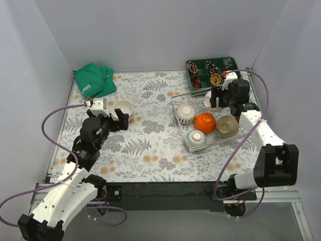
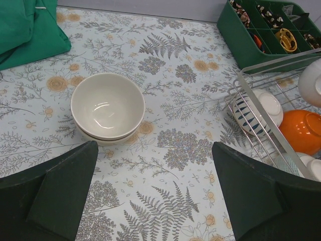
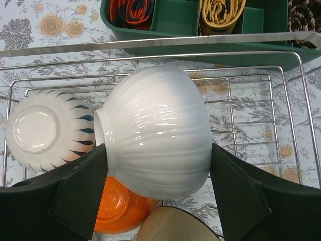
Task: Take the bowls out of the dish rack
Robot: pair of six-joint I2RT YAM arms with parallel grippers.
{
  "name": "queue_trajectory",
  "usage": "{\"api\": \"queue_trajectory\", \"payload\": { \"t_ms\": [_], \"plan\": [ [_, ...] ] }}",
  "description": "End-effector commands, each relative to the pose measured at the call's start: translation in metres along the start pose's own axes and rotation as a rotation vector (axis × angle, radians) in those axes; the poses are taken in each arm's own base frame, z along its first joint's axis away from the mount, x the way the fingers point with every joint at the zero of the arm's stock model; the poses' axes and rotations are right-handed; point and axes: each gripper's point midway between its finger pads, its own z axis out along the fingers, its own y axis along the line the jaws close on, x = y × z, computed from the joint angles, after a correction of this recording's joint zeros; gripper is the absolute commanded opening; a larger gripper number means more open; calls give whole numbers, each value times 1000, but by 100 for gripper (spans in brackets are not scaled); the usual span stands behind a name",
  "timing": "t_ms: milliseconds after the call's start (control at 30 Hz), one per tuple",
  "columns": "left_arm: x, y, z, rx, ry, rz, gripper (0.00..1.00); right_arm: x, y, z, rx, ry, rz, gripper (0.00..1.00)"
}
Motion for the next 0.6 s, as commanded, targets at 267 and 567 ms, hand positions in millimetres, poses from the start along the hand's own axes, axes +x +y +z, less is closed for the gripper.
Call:
{"api": "queue_trajectory", "payload": {
  "t_ms": [267, 567],
  "plan": [
    [3, -1, 2, 1, 6, -9, 98, -38, 18, -24, 122, -132, -240, 1],
    [4, 0, 3, -3, 8, -9, 98, -29, 17, -15, 138, -104, -251, 1]
  ]
}}
